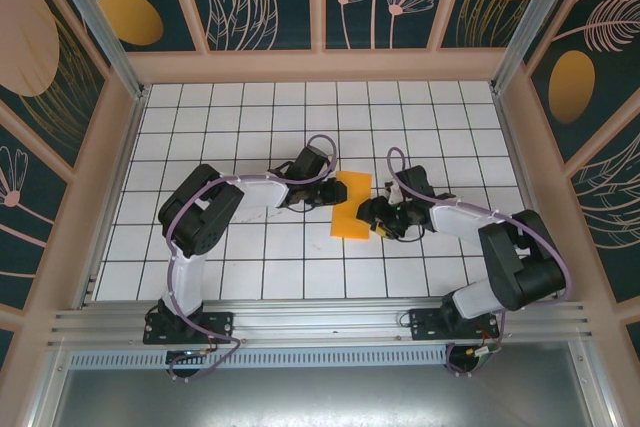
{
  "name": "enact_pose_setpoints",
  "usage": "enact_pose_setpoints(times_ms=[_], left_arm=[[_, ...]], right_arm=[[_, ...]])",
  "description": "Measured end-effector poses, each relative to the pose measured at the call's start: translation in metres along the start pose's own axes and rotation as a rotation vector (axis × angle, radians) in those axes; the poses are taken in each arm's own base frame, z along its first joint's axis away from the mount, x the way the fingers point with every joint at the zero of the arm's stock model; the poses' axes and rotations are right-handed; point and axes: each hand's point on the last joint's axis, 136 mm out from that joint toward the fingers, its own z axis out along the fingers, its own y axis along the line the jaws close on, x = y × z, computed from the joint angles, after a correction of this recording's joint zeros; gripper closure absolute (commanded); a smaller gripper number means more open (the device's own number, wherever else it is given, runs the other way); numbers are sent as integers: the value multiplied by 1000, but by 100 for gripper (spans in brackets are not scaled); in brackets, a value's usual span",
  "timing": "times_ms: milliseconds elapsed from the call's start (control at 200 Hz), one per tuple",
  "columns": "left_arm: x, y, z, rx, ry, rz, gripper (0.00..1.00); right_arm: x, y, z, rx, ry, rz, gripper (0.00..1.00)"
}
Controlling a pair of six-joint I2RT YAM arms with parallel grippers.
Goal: Fold a paper plane with a square sheet of paper (fold left side to right side)
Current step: Fold the triangle a second time at the center of the table.
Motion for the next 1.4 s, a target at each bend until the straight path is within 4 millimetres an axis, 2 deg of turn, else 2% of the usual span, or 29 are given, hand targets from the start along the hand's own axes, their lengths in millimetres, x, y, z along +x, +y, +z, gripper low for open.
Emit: enact_pose_setpoints(times_ms=[335,575,731,841,941,1031,1196,1321,1401], left_arm=[[0,0,0,0,0,0,73],[0,0,0,1,1,0,72],[0,-3,-1,12,-2,3,66],[1,-6,-5,22,-9,6,57],[0,-13,-18,39,-28,11,50],[-8,-26,-34,68,-74,31,47],[-23,-50,-83,115,-212,91,44],[-17,-53,-119,119,-298,153,39],[-4,-50,-130,100,-319,188,36]], right_arm=[[3,-3,5,11,19,14,41],[-5,9,6,-36,-13,13,41],[-9,13,5,-60,-19,14,41],[-11,12,7,-71,-15,26,41],[-12,12,9,-84,-5,45,41],[-13,11,10,-91,-3,52,41],[-23,15,6,-126,-22,56,42],[-32,18,5,-141,-26,64,42],[-41,24,6,-150,-32,61,42]])
